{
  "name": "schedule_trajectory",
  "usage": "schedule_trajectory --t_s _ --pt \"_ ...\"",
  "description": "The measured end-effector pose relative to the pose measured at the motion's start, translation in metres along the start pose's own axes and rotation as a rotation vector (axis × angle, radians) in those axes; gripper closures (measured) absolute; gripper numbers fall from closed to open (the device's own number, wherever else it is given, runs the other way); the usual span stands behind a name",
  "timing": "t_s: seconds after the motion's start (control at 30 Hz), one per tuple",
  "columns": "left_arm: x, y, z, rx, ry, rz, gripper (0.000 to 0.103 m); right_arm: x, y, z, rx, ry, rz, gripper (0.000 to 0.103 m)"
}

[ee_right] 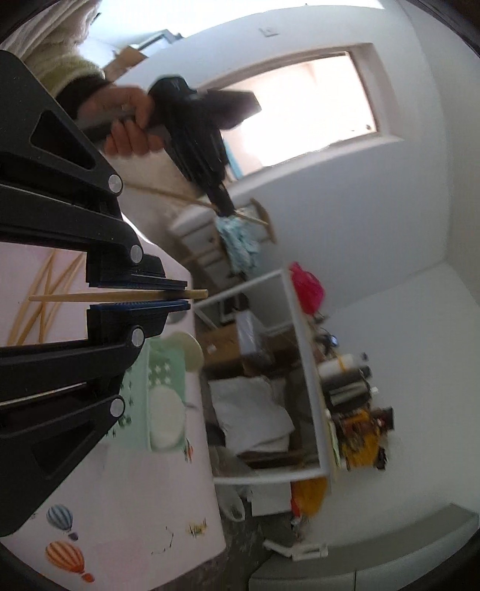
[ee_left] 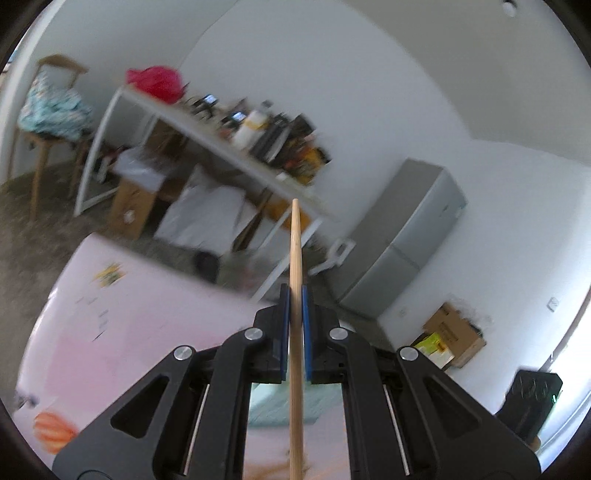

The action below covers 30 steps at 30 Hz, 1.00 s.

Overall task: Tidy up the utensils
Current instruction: 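Lower the chopstick into the holder and open the left gripper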

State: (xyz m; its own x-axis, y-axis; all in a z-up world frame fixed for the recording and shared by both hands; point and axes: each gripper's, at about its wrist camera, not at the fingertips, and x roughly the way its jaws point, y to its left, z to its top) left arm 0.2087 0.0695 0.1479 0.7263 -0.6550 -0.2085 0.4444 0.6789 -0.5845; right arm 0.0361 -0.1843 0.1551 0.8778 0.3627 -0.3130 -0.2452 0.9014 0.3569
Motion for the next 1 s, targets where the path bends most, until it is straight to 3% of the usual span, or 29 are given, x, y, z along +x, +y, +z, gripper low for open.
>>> schedule_trajectory --t_s 0.27,0.5,0.57,0.73,1.0 --pt "0.063 -0.044 0.010 0.050 -0.173 -0.010 0.098 -0.039 -0.010 0.000 0.005 -0.044 -0.051 0.097" --pt "0.113 -0.059 -0.004 0.096 -0.195 0.066 0.098 -0.053 -0.027 -0.002 0.031 -0.058 -0.071 0.097" --pt "0.125 -0.056 -0.012 0.114 -0.170 0.099 0.098 -0.057 -0.033 -0.003 0.038 -0.064 -0.079 0.097" --pt "0.127 -0.043 -0.019 0.086 -0.149 0.119 0.099 -0.061 -0.044 -0.006 0.058 -0.063 -0.081 0.097" --pt "0.096 -0.052 -0.012 0.136 -0.166 0.112 0.101 -0.059 -0.047 -0.009 0.068 -0.065 -0.059 0.097"
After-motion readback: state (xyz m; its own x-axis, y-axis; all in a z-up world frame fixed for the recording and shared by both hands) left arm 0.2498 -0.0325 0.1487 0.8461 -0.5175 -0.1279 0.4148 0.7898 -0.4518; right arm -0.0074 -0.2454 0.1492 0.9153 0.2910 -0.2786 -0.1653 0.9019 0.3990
